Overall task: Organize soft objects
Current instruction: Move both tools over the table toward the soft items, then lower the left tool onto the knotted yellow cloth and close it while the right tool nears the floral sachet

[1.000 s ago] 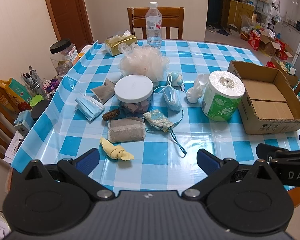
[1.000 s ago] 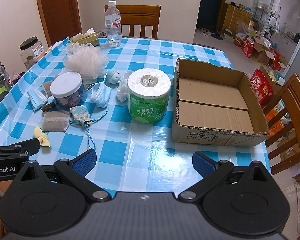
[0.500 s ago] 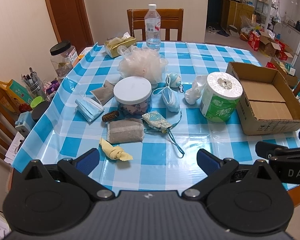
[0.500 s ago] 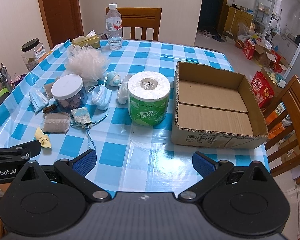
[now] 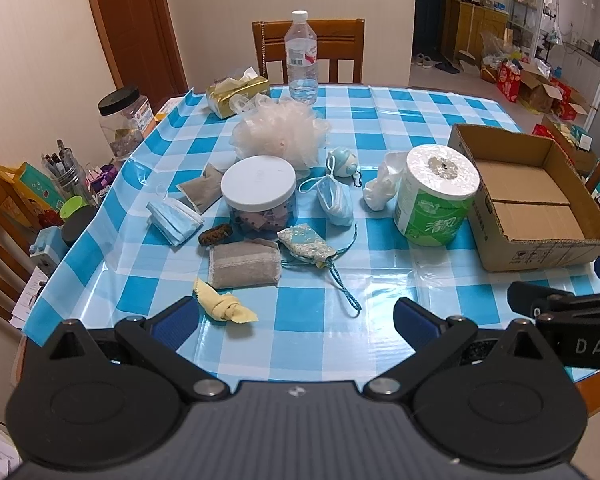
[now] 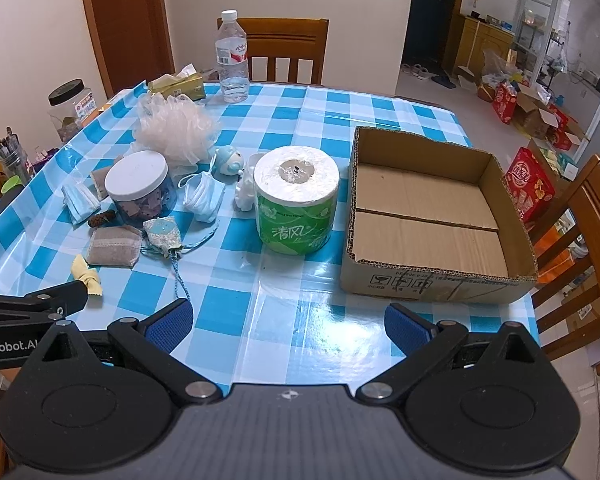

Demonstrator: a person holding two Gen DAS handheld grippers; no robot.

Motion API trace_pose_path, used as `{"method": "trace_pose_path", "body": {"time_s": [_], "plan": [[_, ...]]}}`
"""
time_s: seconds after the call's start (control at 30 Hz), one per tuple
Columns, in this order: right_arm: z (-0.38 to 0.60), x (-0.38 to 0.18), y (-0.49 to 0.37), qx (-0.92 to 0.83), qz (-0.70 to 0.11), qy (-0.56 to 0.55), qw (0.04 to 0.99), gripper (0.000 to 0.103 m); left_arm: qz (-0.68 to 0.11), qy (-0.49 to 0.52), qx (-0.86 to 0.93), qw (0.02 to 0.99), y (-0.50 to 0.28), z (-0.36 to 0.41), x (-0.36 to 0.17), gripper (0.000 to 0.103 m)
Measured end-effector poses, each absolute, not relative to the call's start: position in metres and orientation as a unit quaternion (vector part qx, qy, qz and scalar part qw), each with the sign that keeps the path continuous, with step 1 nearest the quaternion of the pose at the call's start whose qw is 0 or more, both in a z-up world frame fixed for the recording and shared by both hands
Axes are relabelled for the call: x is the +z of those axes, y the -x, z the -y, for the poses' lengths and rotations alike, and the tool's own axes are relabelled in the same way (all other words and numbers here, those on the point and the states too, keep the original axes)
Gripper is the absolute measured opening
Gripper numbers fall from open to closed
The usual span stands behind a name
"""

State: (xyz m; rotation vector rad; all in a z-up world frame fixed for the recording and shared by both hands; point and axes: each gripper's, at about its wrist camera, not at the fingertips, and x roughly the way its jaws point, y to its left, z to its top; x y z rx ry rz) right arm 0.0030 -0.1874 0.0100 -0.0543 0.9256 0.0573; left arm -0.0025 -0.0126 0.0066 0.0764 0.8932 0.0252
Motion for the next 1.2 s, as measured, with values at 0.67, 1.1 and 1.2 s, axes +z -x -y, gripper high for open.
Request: {"method": "trace_pose_path", "body": {"time_s": [0.67,1.1,1.2], "plan": [[0.19,0.004,-0.008,0.073,-0.415,0.043,0.906,0.103,-0.389,-0.042,0.005,0.92,0.0,0.01,-0.008,0.102],[0.171,-0.02,-0.01,0.109,-0.411,0.045,0.904,0.103,-0.379,-0.064,-0.027,0.923,-0.003,-0.021,-0.047,0.102],[0.166,-0.028,-0.013,0.114,-0.416,0.048,0.901,0.103,-0.387,-0.076,-0.032,0.918,-0.005,-0.028,-0.061,0.102]]}}
